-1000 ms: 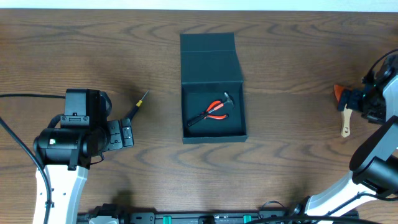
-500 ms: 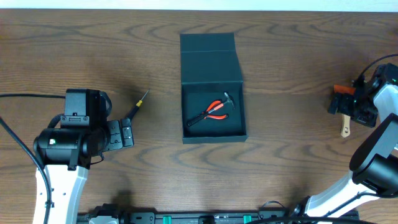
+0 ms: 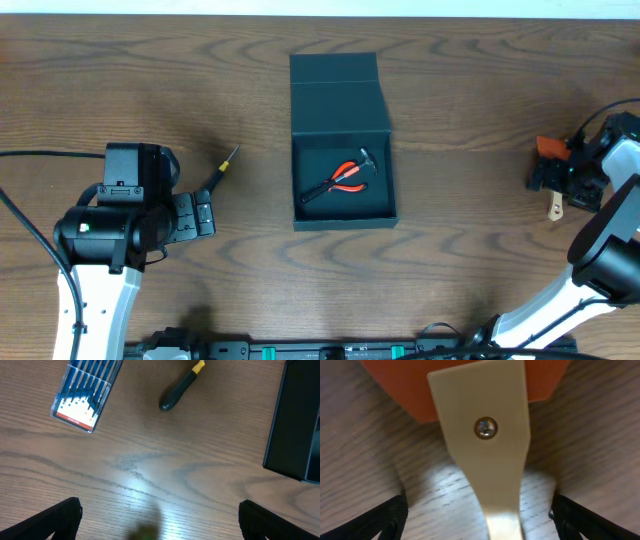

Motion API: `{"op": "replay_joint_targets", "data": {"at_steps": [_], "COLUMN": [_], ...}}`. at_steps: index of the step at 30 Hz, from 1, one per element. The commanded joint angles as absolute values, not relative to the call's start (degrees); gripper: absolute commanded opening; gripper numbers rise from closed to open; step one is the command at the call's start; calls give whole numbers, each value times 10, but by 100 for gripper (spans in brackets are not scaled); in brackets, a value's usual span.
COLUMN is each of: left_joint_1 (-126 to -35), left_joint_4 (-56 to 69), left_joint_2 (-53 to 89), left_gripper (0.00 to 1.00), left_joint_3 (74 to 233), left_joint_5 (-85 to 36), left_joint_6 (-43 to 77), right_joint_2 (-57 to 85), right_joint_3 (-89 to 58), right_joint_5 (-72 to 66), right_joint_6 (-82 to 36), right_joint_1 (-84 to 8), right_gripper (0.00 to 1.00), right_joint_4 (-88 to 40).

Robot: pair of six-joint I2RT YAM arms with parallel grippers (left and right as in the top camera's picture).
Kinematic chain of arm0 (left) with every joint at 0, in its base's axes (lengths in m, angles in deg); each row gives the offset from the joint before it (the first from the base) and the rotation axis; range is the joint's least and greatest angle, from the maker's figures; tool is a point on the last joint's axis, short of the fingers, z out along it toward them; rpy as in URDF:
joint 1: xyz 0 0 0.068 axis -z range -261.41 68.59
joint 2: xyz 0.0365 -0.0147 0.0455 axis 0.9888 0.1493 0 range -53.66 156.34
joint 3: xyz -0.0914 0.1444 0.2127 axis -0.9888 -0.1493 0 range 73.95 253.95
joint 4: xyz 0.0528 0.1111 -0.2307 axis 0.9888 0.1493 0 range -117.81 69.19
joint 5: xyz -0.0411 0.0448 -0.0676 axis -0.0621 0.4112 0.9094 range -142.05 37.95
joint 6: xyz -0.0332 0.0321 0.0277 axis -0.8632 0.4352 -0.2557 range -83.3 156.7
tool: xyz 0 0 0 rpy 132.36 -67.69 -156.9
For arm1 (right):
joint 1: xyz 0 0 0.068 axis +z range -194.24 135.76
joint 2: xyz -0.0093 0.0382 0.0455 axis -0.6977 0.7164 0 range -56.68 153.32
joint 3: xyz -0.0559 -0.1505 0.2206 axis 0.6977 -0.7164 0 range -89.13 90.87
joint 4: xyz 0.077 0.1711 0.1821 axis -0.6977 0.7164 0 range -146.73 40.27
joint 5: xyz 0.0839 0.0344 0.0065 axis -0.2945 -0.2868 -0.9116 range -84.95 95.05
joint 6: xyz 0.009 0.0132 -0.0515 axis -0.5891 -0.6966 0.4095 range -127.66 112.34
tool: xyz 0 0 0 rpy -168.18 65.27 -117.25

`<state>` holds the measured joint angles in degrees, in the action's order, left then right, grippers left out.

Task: Pack container
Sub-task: 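Close the right gripper on the scraper handle and lift it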

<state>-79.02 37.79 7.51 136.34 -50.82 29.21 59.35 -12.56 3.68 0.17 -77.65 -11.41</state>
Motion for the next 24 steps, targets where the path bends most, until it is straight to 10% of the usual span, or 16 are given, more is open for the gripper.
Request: {"op": "replay_joint_targets", "data": {"at_steps": [1, 24], "left_joint_1": [-793, -793], "left_joint_4": [379, 379], "left_joint_2": [71, 71], "left_gripper": [98, 98], "left_joint_3": [1373, 1373], "left_joint_5": [-515, -515], "left_joint_6": [296, 296], "right_joint_2": [610, 616], "right_joint_3": [-130, -130], "right_joint_5": [30, 17], "right_joint_6": [7, 5], "right_joint_1": [-780, -779], "right_gripper": [90, 29], "right_joint_4": [-118, -122]}}
